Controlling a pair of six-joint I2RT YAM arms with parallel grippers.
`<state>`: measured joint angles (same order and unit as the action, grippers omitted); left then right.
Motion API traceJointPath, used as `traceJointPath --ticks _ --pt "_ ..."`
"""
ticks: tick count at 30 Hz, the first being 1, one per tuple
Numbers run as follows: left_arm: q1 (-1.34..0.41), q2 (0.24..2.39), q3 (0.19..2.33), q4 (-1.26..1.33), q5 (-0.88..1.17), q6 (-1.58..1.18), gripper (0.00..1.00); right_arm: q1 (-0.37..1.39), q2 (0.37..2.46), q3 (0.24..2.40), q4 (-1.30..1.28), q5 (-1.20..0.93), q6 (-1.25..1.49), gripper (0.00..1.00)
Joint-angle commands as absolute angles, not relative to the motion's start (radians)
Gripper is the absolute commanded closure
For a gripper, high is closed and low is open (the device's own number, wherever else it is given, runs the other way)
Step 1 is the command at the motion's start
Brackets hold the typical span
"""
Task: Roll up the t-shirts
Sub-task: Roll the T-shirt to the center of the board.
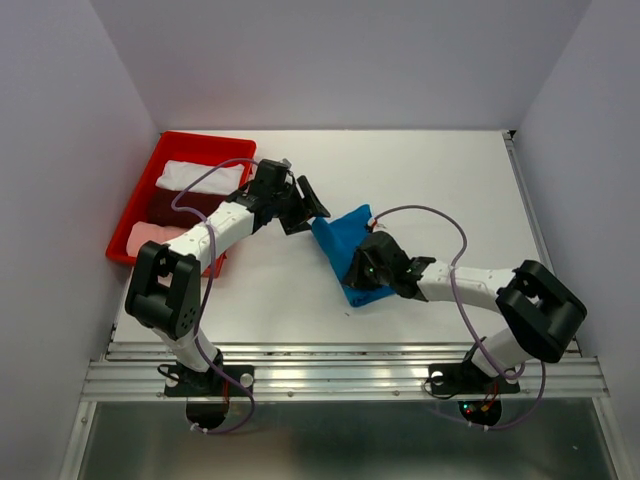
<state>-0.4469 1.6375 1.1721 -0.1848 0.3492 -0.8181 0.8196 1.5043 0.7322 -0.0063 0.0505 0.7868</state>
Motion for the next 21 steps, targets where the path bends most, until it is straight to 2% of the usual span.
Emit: traceJointPath --ticks 1,13,21 --pt "-0.445 1.595 1.206 -0.187 0.334 -0.788 0.28 0.782 1.468 0.675 0.163 -0.067 0.897 0.99" --pt "-0.448 1.606 1.177 -0.179 0.339 -0.747 0.36 0.721 1.443 0.566 0.258 -0.153 0.992 0.99" --pt "-0.474 1.628 1.170 -0.172 0.365 -0.698 0.54 0.653 1.456 0.557 0.265 -0.250 0.976 0.99"
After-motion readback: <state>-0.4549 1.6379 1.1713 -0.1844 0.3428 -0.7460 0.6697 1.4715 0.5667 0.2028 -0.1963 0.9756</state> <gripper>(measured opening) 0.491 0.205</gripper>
